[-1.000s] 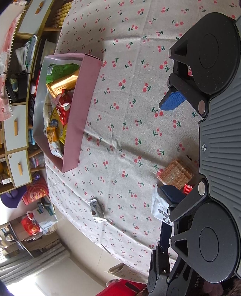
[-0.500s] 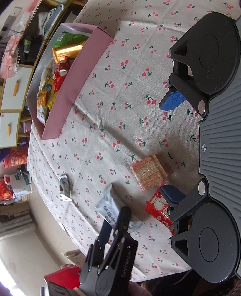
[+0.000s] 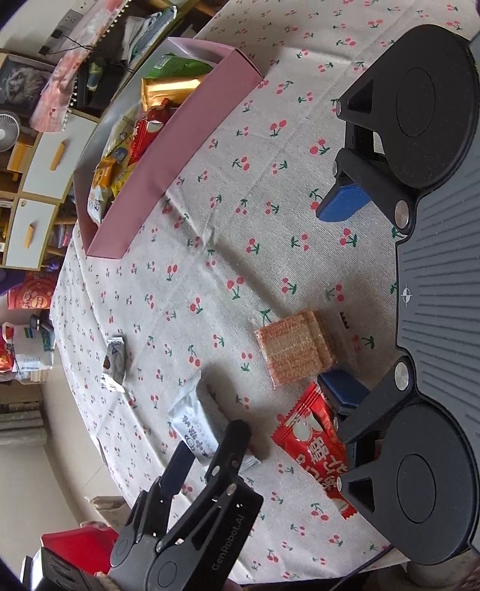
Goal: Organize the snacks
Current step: 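Grasp the white biscuit pack with the left tool while the right tool grasps the wafer block, then carry the white biscuit pack and wafer block into the pink box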
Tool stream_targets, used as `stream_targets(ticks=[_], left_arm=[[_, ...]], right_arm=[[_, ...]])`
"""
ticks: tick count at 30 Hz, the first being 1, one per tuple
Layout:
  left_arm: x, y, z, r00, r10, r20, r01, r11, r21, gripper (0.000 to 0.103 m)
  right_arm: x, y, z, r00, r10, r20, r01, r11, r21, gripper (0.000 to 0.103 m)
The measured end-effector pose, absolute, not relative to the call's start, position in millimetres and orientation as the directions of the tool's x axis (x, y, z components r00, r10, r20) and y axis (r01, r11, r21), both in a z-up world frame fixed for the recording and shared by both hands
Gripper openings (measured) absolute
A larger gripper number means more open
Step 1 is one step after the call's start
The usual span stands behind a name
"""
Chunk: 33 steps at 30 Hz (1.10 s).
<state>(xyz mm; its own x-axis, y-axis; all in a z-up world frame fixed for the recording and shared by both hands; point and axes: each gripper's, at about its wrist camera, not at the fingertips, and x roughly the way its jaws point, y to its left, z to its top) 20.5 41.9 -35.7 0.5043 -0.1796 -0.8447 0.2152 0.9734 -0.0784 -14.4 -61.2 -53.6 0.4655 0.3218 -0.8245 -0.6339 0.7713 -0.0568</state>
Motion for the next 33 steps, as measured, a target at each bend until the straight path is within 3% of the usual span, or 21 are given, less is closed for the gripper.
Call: stream_targets(ticks=[5, 11, 13, 33], left_arm=[[20.2, 40.7, -35.7, 0.509, -0.171, -0.844, 0.219, 0.973, -0.066, 0.062], [21.5, 42.8, -34.1, 0.515, -0.154, -0.843, 0.202, 0.978, -0.056, 0.049], [22.8, 45.3, -32.9, 0.516, -0.158, -0.842, 0.189, 0.980, -0.068, 0.047], [36.9, 63.1, -24.3, 0.521, -0.183, -0.834, 0.072, 0.983, -0.171, 0.041]], right_arm=[[-10.5, -57.6, -54.2, 0.478, 0.333, -0.813, -0.618, 0.785, -0.042, 0.083], [-9.1, -53.8, -51.3, 0.467, 0.361, -0.807, -0.607, 0.794, 0.004, 0.055], [-9.6, -52.0, -49.8, 0.461, 0.368, -0.807, -0.610, 0.792, 0.012, 0.038], [11.3, -74.3, -34.4, 0.509, 0.329, -0.795, -0.438, 0.895, 0.090, 0.036]])
